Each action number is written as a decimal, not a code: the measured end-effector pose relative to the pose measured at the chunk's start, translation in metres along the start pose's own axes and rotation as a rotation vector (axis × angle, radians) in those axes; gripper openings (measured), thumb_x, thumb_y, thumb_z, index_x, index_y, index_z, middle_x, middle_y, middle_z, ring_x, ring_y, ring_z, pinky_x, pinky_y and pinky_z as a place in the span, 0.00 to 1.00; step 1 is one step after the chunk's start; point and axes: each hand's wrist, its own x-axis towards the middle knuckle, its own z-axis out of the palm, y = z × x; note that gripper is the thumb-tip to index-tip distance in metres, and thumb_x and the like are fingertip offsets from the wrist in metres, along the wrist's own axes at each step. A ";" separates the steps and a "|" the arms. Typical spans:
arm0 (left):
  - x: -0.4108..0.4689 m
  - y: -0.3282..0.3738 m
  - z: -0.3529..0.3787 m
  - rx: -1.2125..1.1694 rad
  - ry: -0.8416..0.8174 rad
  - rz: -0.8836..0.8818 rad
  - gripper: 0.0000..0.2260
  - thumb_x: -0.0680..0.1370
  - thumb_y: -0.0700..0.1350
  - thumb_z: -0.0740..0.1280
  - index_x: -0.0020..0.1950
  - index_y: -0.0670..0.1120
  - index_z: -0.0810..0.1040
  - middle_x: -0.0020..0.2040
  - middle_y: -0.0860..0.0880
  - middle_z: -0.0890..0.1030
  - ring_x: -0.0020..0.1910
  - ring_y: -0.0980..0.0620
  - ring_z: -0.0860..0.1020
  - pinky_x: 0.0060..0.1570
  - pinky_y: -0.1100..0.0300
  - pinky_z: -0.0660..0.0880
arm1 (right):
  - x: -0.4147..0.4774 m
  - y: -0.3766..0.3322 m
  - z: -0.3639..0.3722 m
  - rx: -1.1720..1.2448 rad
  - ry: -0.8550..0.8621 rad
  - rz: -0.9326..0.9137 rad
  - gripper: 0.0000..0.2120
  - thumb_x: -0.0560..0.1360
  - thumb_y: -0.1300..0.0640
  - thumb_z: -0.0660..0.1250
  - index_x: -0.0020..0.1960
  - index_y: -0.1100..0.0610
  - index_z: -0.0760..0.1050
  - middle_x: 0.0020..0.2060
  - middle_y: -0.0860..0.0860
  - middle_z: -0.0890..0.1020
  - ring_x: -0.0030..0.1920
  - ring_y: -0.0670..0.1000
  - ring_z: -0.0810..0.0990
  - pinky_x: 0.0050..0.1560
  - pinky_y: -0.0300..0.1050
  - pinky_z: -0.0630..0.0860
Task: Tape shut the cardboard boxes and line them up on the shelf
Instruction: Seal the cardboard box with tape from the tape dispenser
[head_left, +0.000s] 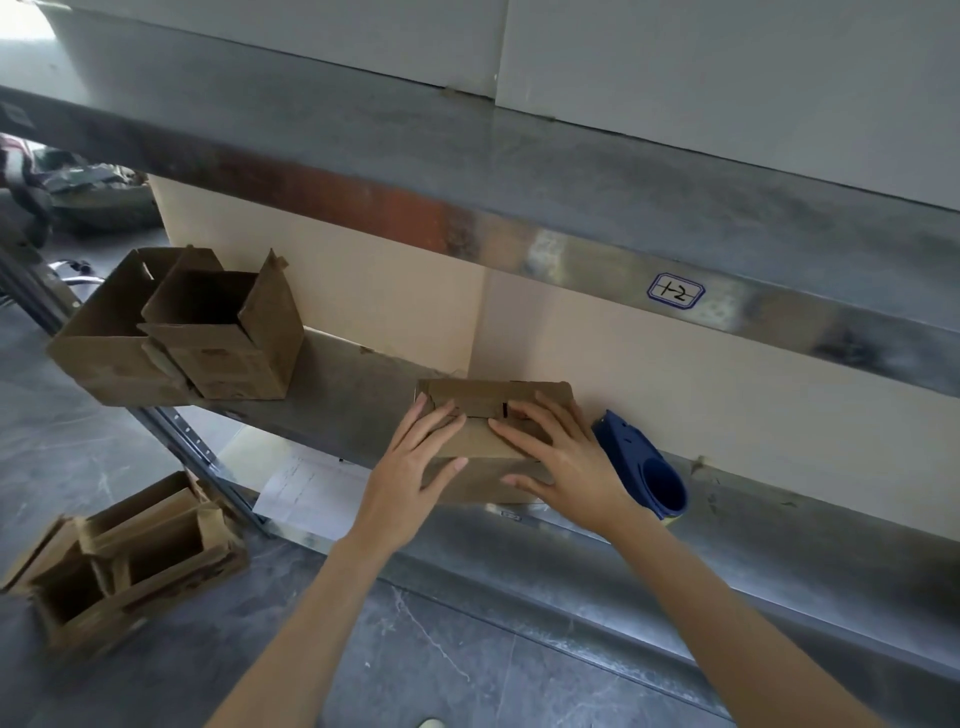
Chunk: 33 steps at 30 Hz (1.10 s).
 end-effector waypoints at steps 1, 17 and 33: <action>0.000 -0.002 0.001 -0.013 0.006 0.003 0.21 0.81 0.56 0.62 0.74 0.53 0.71 0.76 0.60 0.66 0.79 0.57 0.53 0.69 0.54 0.67 | 0.001 0.001 0.001 0.022 -0.019 0.003 0.29 0.77 0.39 0.61 0.76 0.44 0.62 0.75 0.50 0.65 0.76 0.58 0.60 0.74 0.64 0.57; 0.002 0.003 0.014 -0.280 0.139 -0.128 0.17 0.78 0.57 0.68 0.66 0.54 0.77 0.73 0.62 0.69 0.78 0.59 0.55 0.68 0.63 0.58 | -0.001 0.010 -0.007 0.391 0.086 0.228 0.24 0.80 0.39 0.57 0.74 0.43 0.65 0.75 0.41 0.61 0.77 0.43 0.51 0.77 0.57 0.50; 0.035 -0.017 -0.006 -0.090 0.178 -0.164 0.15 0.77 0.56 0.69 0.61 0.53 0.78 0.67 0.58 0.71 0.67 0.59 0.65 0.62 0.67 0.62 | -0.033 0.014 -0.021 0.160 -0.001 0.162 0.35 0.72 0.28 0.60 0.73 0.43 0.66 0.73 0.41 0.66 0.72 0.46 0.64 0.70 0.53 0.64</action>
